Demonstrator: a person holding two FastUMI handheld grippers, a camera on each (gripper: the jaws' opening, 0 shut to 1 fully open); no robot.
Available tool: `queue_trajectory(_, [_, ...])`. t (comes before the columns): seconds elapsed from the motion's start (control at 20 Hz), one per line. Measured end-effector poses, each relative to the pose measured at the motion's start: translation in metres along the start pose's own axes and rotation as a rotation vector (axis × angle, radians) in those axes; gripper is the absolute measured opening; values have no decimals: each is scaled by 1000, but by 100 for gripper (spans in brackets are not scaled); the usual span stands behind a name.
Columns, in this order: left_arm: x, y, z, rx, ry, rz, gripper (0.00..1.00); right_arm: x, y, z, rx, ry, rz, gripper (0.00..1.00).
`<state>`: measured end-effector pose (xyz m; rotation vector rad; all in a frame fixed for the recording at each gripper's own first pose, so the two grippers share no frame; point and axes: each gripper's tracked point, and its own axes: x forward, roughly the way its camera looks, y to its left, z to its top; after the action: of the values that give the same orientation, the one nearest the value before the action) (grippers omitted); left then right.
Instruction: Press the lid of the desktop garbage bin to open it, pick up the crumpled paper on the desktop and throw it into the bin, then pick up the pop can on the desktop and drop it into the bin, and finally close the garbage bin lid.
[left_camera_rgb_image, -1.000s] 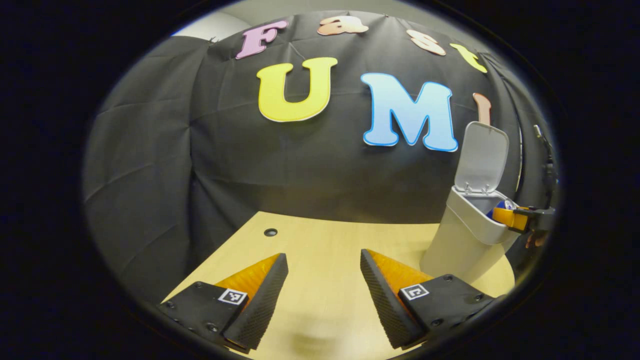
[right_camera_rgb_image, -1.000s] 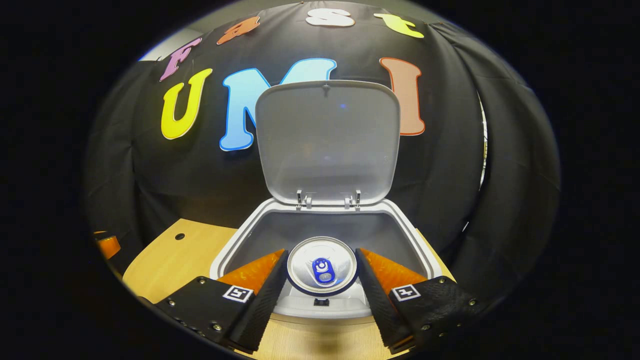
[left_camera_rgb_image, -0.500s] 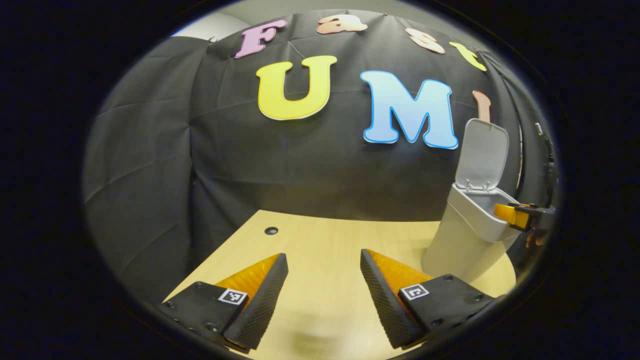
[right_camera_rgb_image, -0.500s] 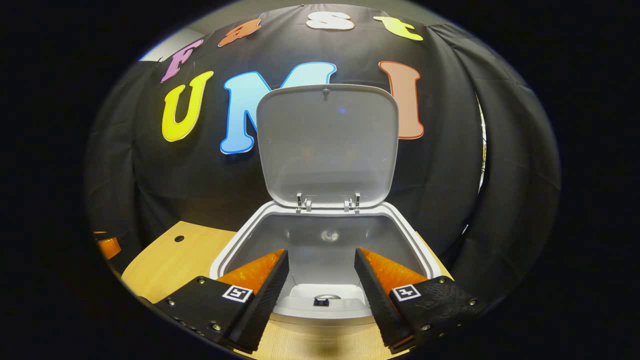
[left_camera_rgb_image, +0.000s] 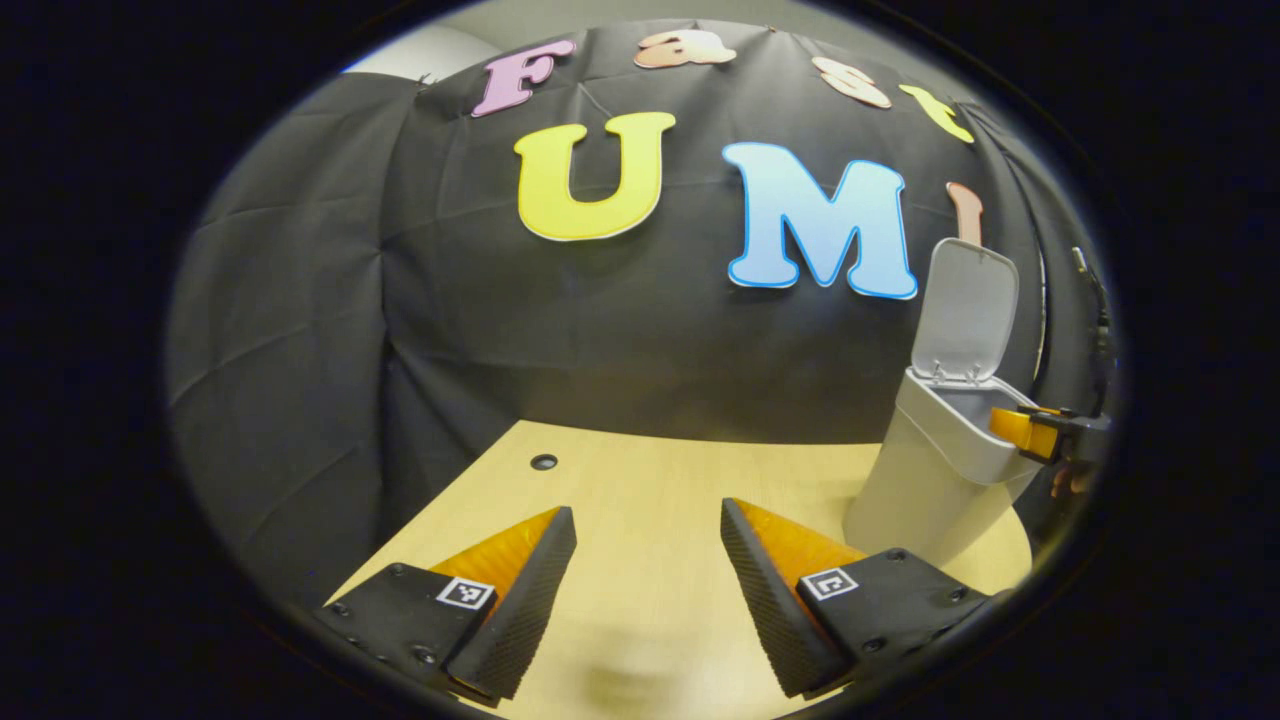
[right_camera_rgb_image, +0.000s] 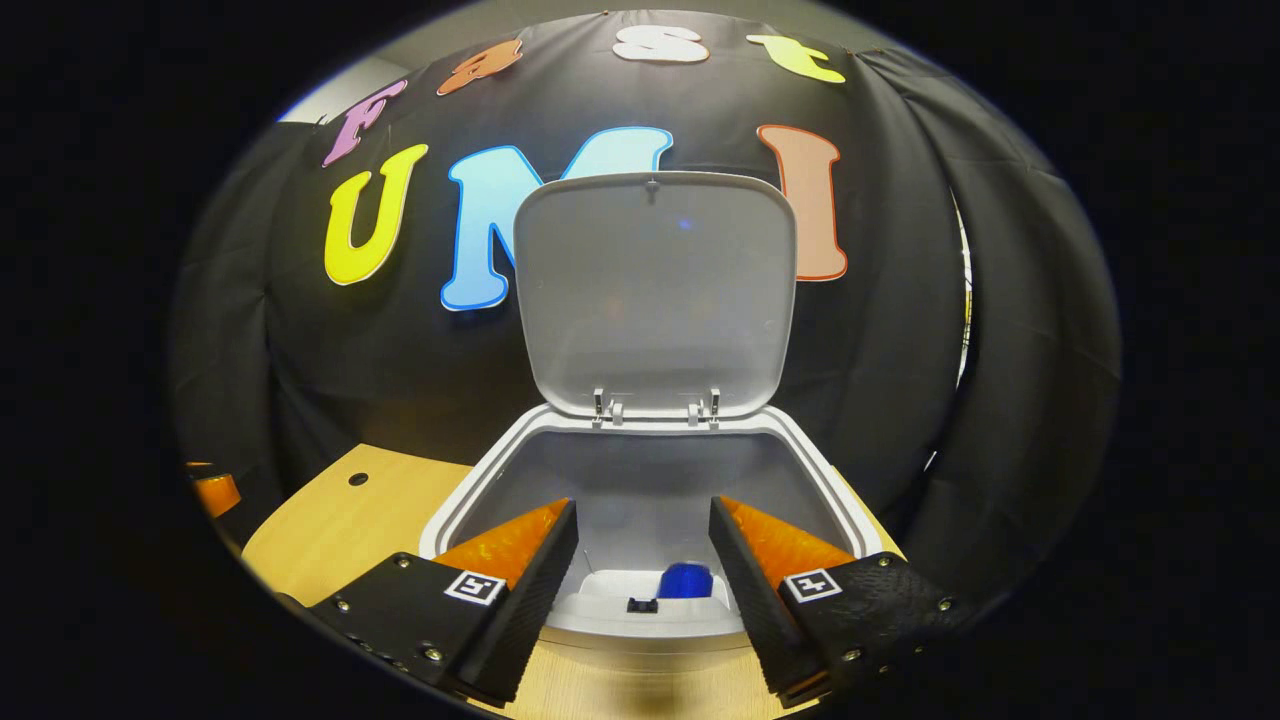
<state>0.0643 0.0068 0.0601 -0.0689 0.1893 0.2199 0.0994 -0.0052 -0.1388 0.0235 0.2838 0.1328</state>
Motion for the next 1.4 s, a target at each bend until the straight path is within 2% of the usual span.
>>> queue_trajectory(0.2, [-1,0,-2,-8,1,-2,95,1,1,-1,2,12,1,86])
queue_trajectory(0.25, [-2,0,-2,-8,2,-3,100,1,1,-1,3,18,3,86])
queue_trajectory(0.35, [-1,1,-2,-9,2,-2,95,1,2,-1,4,26,11,86])
queue_trajectory(0.45, [-2,3,-4,-12,4,-4,95,-1,4,-1,2,37,18,90])
queue_trajectory(0.5, [-1,1,-4,-14,7,-7,95,-2,4,0,-10,39,21,95])
queue_trajectory(0.6, [-1,1,-6,-19,12,-16,96,-7,5,8,-39,25,20,95])
queue_trajectory(0.65, [0,0,-6,-20,13,-20,100,-12,5,19,-47,3,19,95])
queue_trajectory(0.7, [0,-3,-7,-21,14,-25,96,-18,-1,35,-53,-23,18,95])
queue_trajectory(0.75, [1,-4,-6,-23,15,-31,100,-23,-2,48,-56,-52,15,95])
queue_trajectory(0.8, [1,-6,-6,-25,16,-38,96,-27,-2,64,-56,-85,14,95])
queue_trajectory(1.1, [3,-18,-4,-28,12,-71,96,-45,-11,159,-40,-277,5,95])
queue_trajectory(1.25, [-1,-21,-4,-28,9,-78,96,-48,-12,188,-64,-339,-8,95])
queue_trajectory(1.3, [-2,-21,-4,-31,8,-78,96,-49,-14,198,-68,-357,-10,92])
queue_trajectory(1.4, [-6,-18,-6,-36,7,-72,96,-46,-17,217,-68,-386,-12,95])
